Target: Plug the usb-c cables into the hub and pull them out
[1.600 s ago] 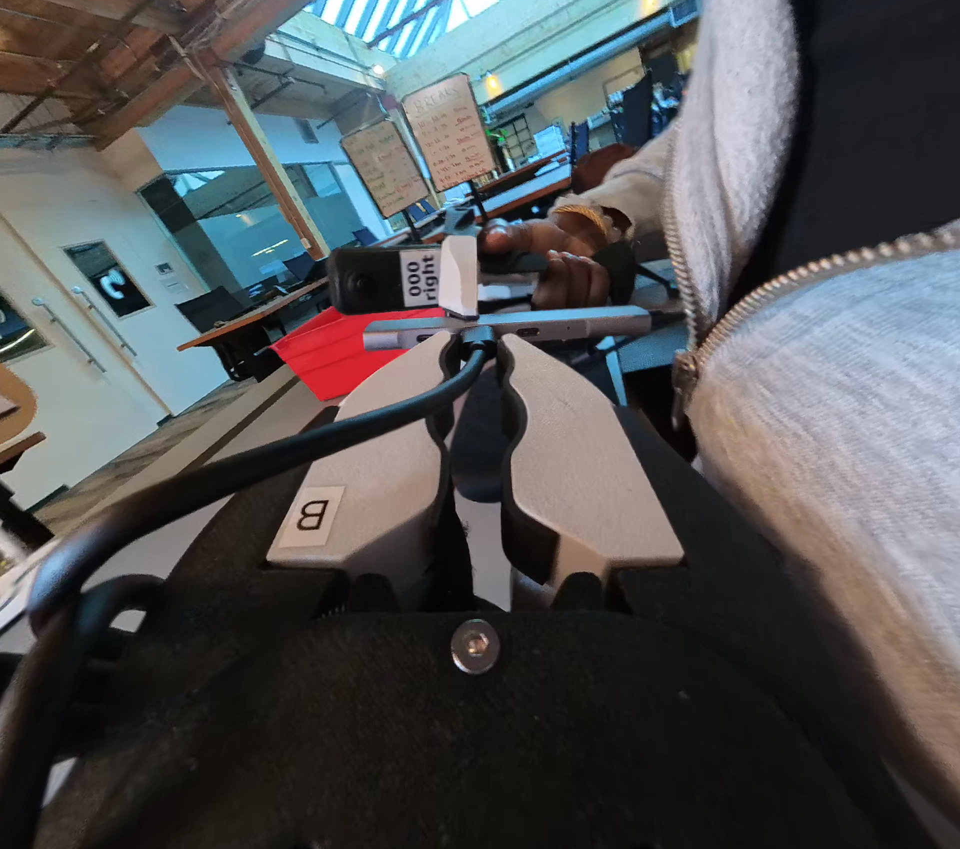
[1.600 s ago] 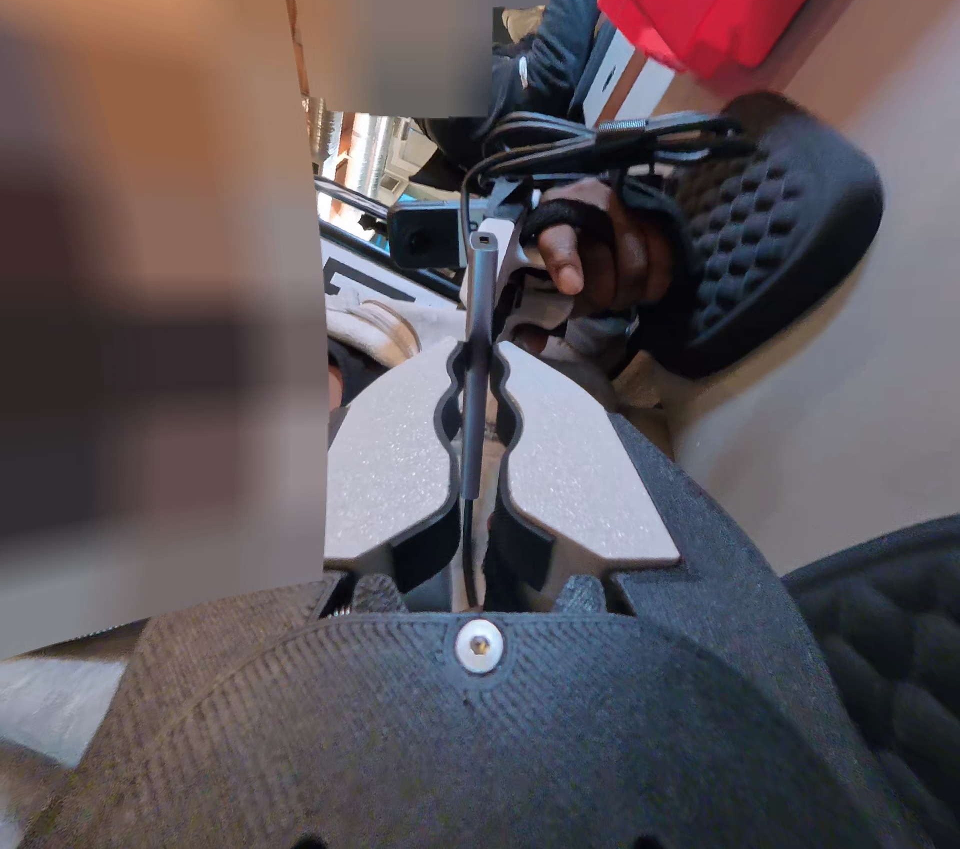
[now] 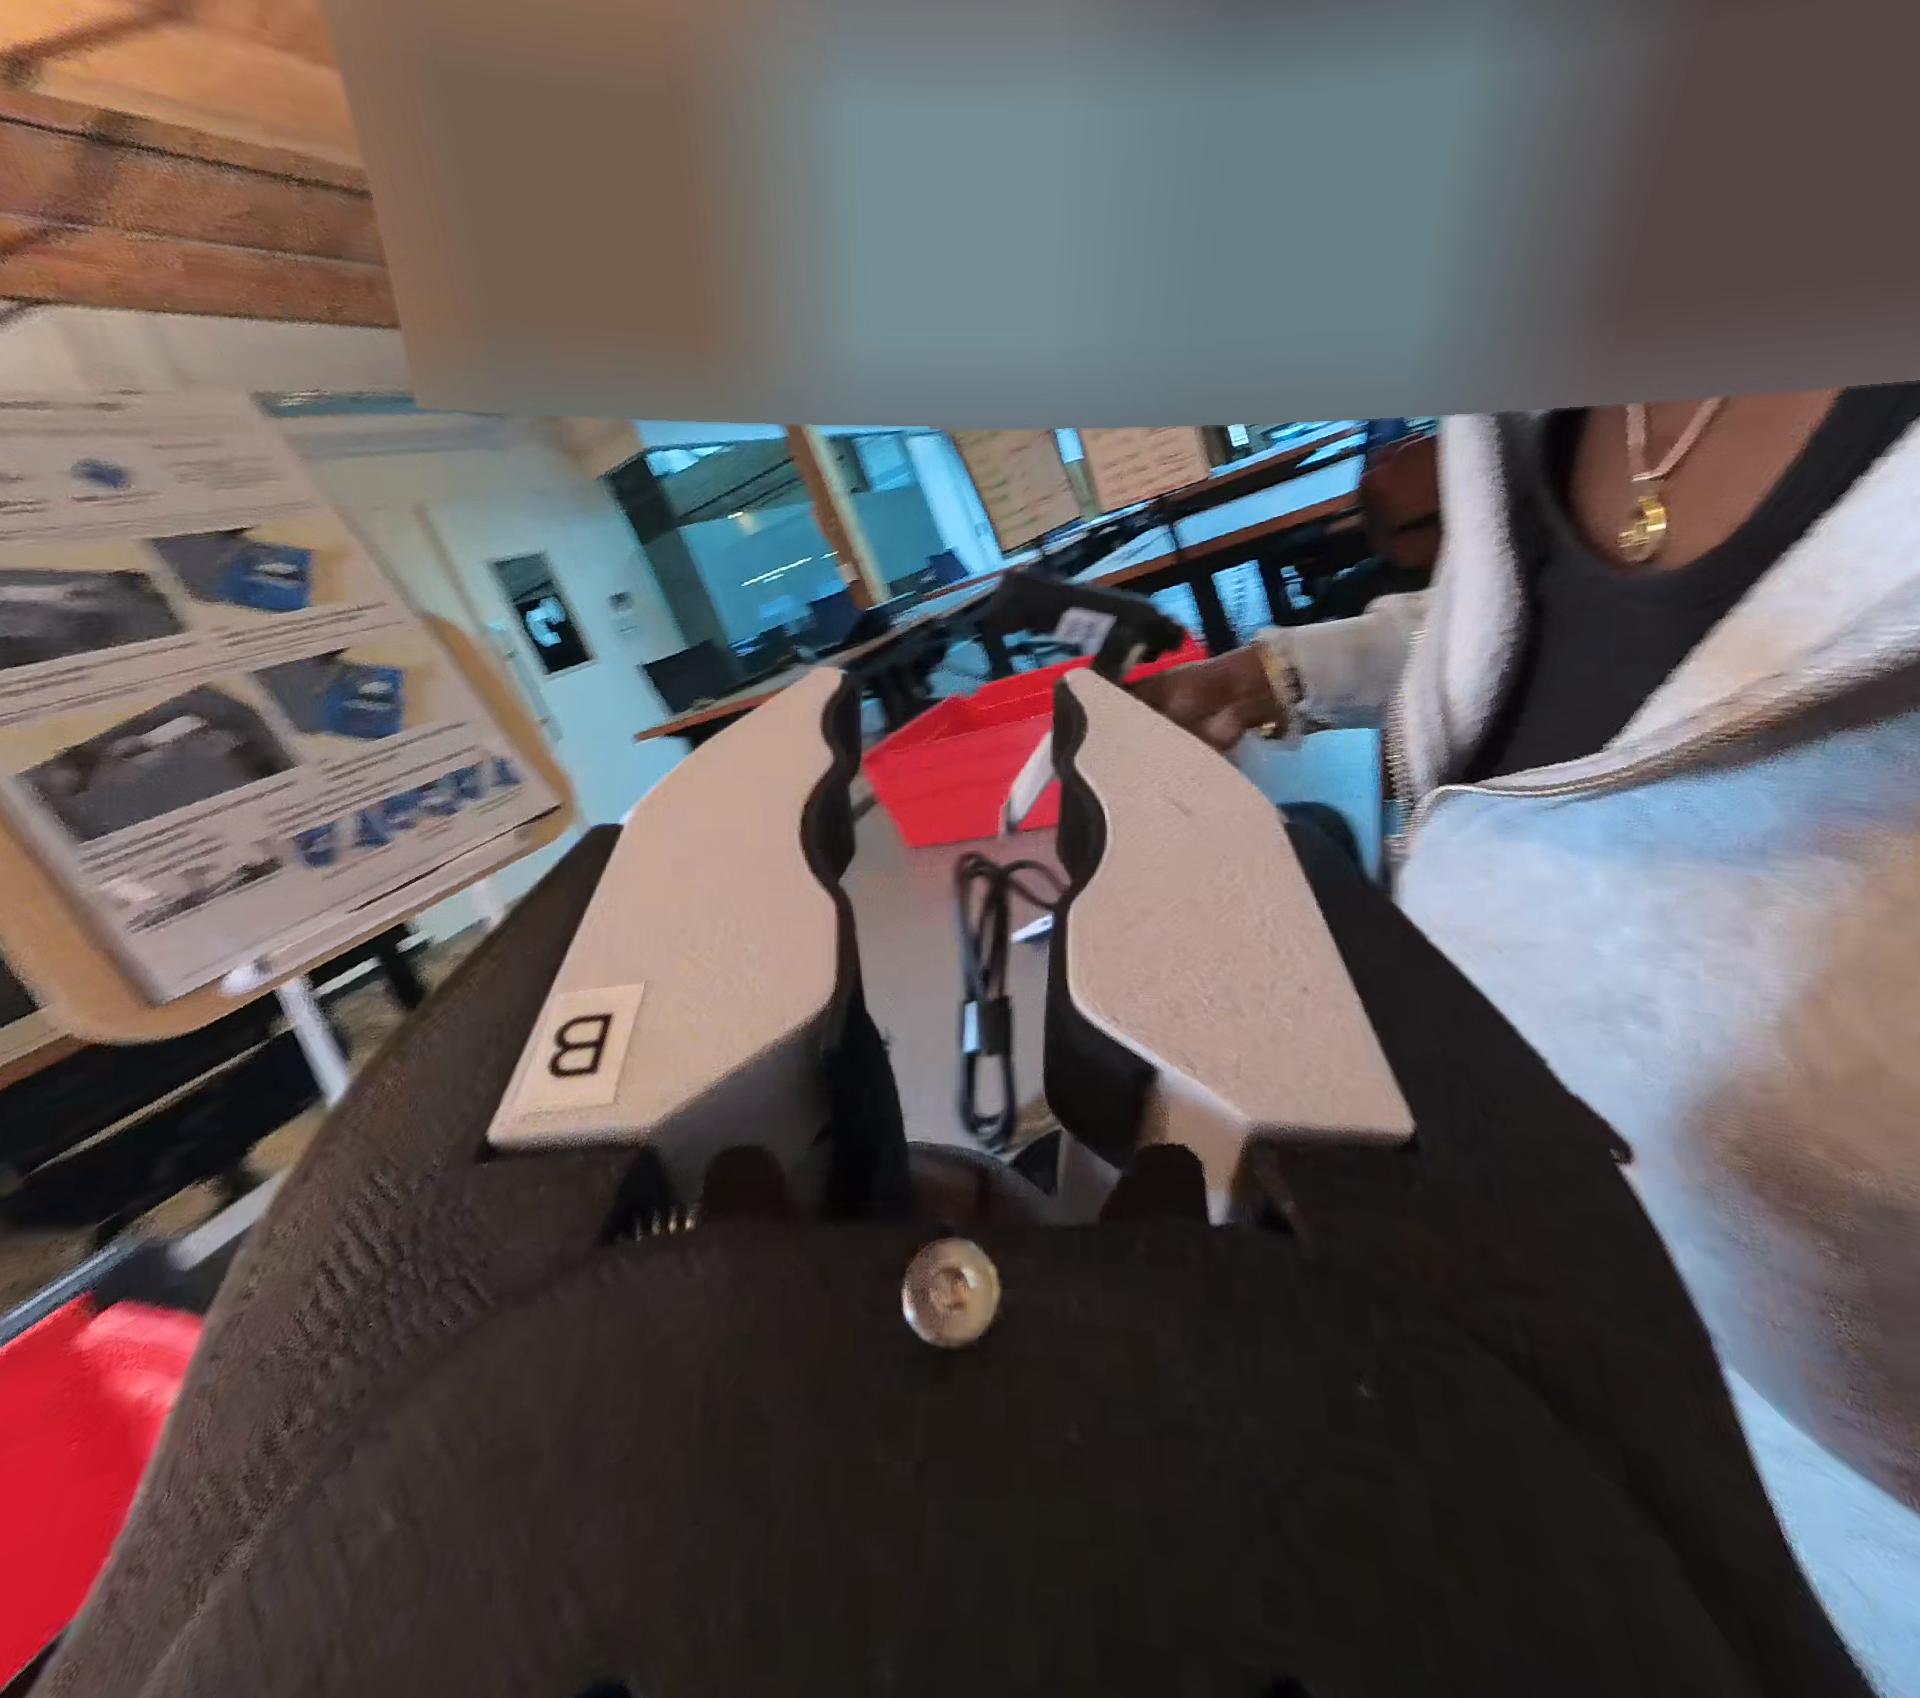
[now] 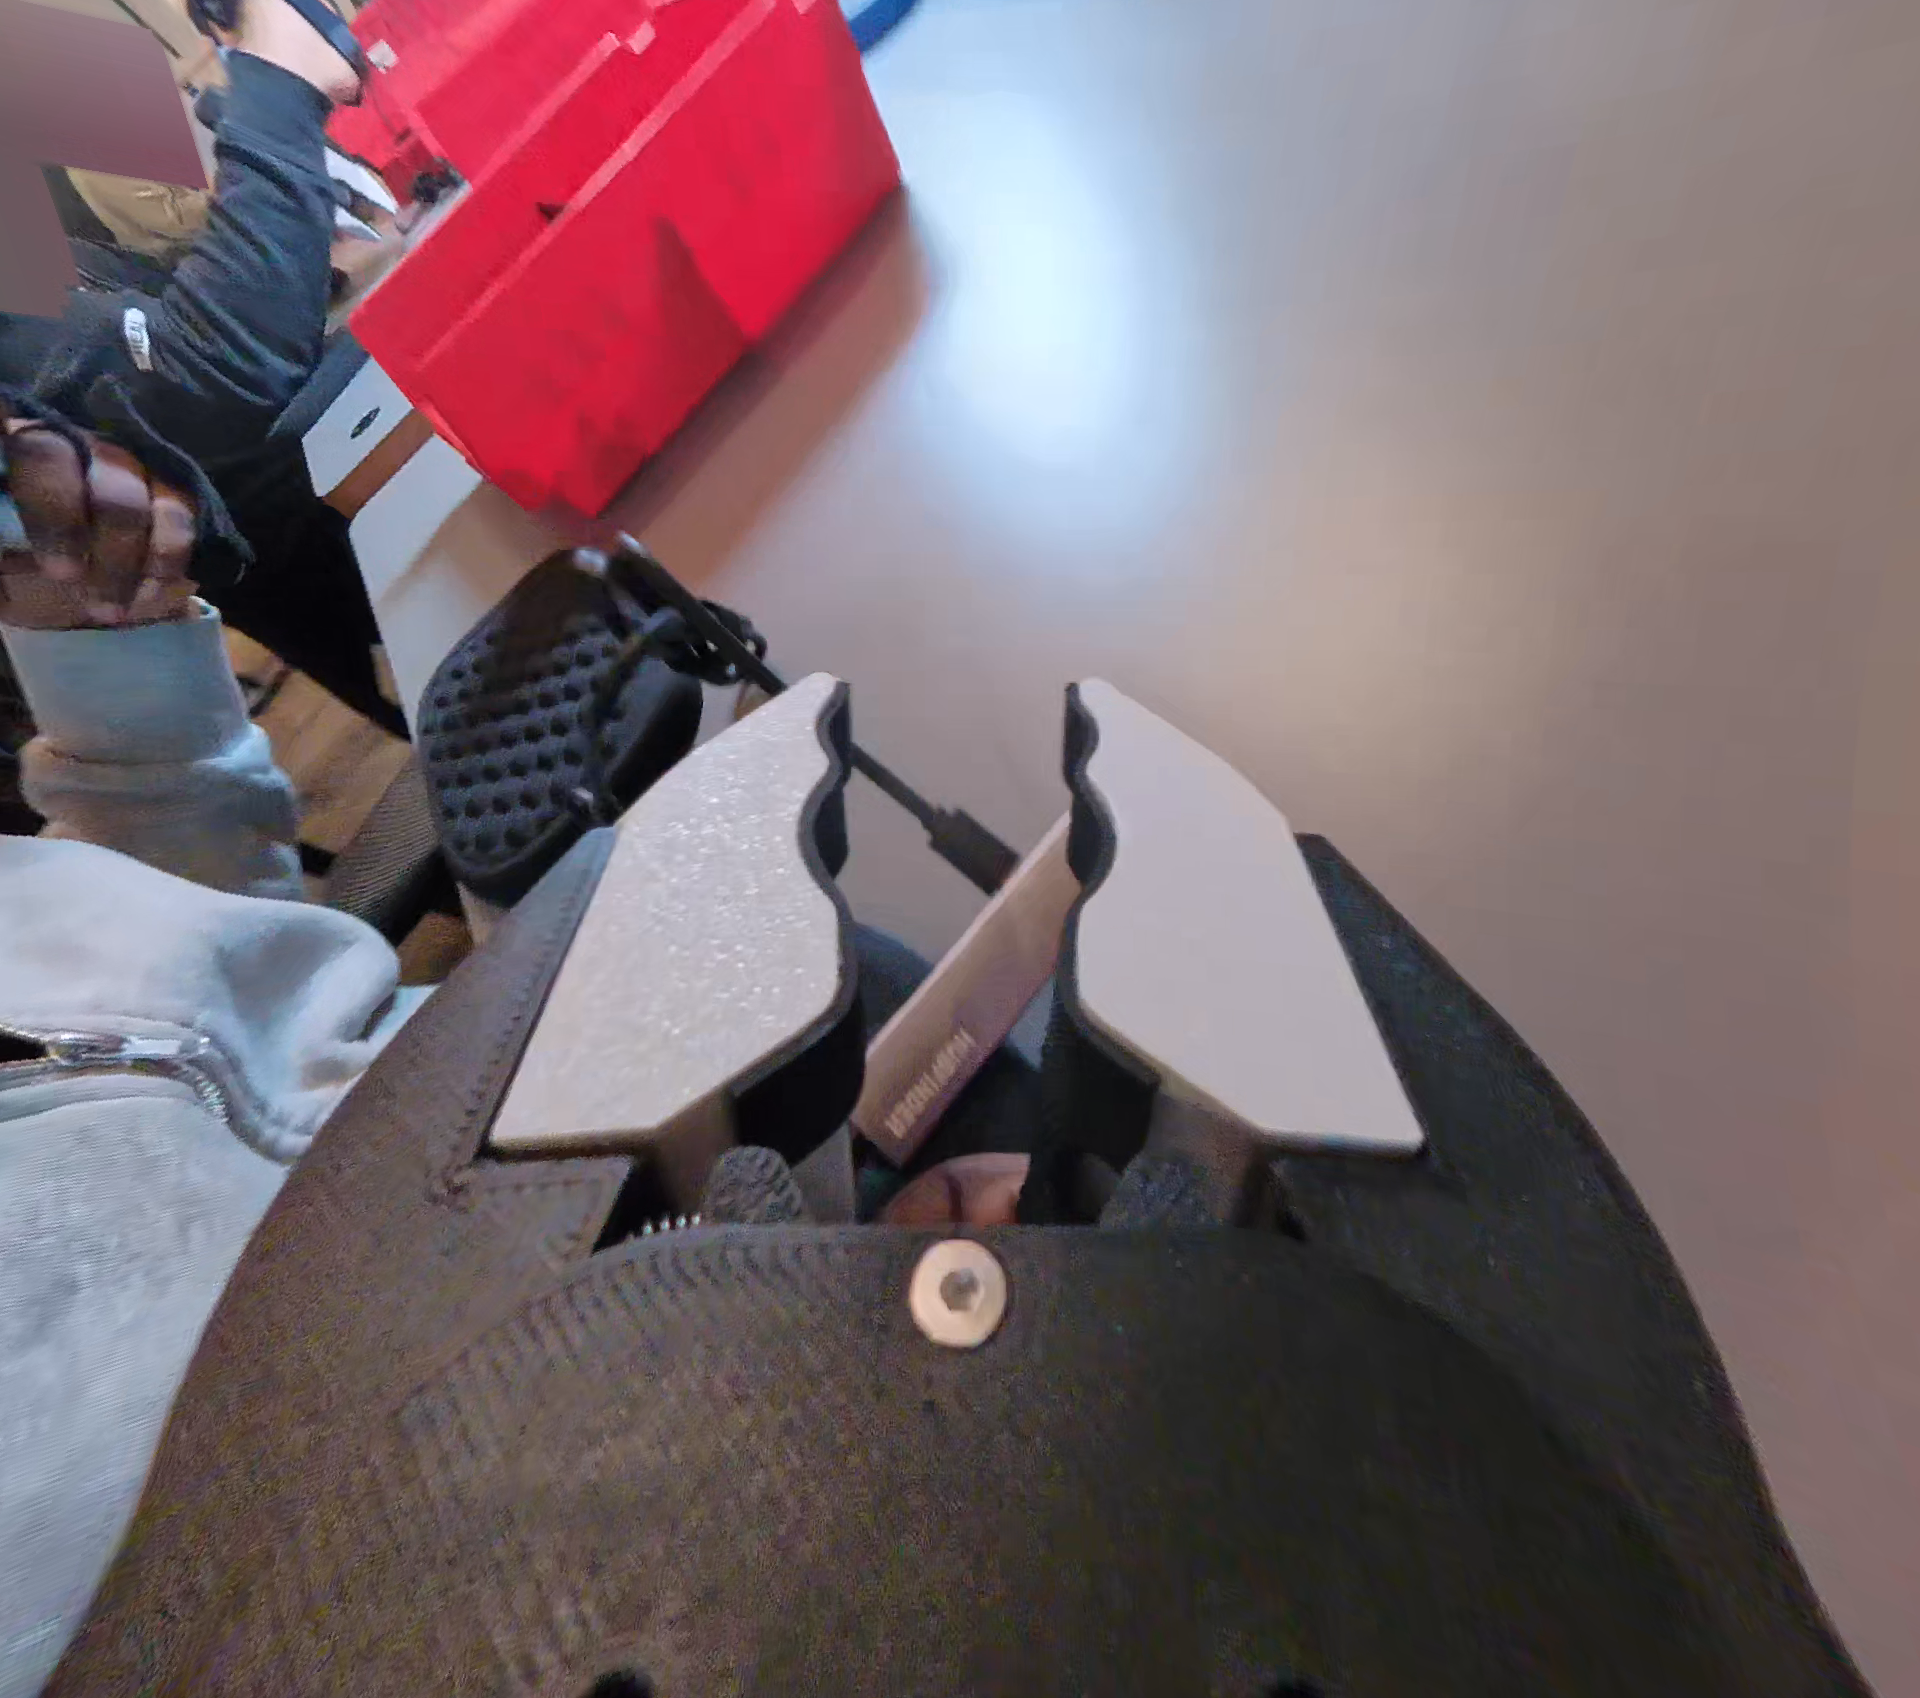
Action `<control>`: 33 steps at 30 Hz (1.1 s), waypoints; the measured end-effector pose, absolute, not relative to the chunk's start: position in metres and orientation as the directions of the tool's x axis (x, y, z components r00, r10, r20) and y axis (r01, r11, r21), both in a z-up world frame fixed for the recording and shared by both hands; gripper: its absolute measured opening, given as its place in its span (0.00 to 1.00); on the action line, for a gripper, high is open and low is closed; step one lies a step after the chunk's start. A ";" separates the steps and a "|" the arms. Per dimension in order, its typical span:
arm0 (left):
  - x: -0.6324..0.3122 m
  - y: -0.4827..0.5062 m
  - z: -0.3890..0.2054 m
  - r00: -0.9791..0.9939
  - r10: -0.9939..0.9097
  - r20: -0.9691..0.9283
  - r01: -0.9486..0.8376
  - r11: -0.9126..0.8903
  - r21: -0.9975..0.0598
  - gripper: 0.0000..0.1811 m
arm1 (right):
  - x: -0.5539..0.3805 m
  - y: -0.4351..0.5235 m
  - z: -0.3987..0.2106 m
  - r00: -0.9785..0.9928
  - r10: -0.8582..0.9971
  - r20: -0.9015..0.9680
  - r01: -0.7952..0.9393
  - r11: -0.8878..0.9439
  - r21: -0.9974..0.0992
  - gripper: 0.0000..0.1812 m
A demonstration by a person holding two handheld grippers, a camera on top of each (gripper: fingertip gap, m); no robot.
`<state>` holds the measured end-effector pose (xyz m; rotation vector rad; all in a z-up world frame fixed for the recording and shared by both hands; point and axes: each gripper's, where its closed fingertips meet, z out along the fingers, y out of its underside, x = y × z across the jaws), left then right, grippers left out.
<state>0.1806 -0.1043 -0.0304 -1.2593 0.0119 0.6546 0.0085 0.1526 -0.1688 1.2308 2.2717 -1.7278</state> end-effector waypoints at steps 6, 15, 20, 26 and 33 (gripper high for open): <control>0.150 -0.160 -0.018 0.597 0.738 -0.315 -0.508 0.045 -0.860 0.27 | 0.017 0.149 -0.085 -0.758 0.643 -0.111 0.121 -0.029 -0.992 0.38; 0.140 -0.259 0.002 0.209 0.968 -0.137 -0.572 0.007 -0.821 0.62 | 0.047 0.160 0.006 -0.631 0.767 0.114 -0.428 -0.222 -0.876 0.65; 0.132 -0.265 -0.003 0.157 0.978 -0.140 -0.544 -0.033 -0.838 0.72 | 0.058 0.162 0.022 -0.669 0.740 0.071 -0.446 -0.324 -0.835 0.80; 0.114 -0.253 -0.013 0.159 0.941 -0.300 -0.432 -0.207 -0.878 0.42 | 0.059 0.162 0.028 -0.638 0.758 0.134 -0.491 -0.268 -0.829 0.80; 0.062 -0.246 -0.061 0.648 0.699 -0.304 0.162 -0.516 -0.841 0.30 | 0.084 0.163 0.044 -0.615 0.762 0.205 -0.586 -0.267 -0.765 0.79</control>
